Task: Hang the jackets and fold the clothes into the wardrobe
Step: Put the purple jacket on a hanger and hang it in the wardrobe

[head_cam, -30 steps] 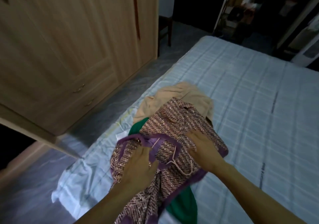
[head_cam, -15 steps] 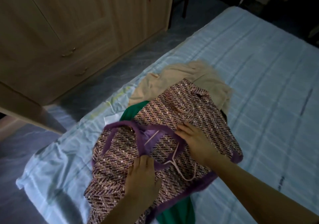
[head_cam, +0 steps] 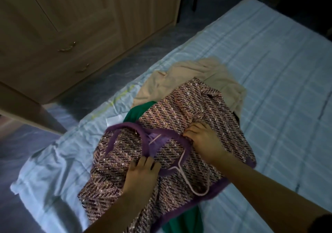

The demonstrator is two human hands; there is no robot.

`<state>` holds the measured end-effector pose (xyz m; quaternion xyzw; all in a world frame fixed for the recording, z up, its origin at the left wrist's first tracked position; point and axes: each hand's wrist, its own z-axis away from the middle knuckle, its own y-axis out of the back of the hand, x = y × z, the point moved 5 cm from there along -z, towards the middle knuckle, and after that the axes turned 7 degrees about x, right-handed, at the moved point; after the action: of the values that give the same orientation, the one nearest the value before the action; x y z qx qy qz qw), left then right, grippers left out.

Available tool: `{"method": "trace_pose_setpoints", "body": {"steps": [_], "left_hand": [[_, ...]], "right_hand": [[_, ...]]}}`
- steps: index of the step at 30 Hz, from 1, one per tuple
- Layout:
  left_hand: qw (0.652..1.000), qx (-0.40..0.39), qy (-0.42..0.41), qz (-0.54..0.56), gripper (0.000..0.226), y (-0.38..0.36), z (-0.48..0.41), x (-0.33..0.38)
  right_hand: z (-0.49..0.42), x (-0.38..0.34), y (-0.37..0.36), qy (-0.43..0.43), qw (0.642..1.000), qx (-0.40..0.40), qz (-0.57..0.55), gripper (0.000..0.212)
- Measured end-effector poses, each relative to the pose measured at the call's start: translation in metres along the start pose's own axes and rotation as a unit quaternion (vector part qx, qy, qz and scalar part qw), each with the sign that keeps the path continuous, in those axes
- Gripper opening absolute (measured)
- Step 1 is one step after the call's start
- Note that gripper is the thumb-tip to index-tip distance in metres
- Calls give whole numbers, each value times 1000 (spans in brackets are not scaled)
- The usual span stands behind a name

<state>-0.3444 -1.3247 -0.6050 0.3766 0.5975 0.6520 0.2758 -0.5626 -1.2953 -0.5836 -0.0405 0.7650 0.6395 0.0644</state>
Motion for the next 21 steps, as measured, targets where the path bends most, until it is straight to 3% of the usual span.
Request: {"method": "trace_pose_setpoints", "body": {"steps": [3,8,14,21], "left_hand": [[999,16,-21,29,46,19,9,-7],[998,46,-23,42,50,92,15,-19],[988,124,-12,96,44,199,12,-21],[972,201,-46,114,34,306,37,-8]], "right_hand": [[0,-6,22,-10,1000,-11,-22,33],[22,-20,70,-50,994,-35,-90,19],[48,-53,162,-118,980,74,-141,18],[64,-96,283,-160,962,185,-124,18]]}}
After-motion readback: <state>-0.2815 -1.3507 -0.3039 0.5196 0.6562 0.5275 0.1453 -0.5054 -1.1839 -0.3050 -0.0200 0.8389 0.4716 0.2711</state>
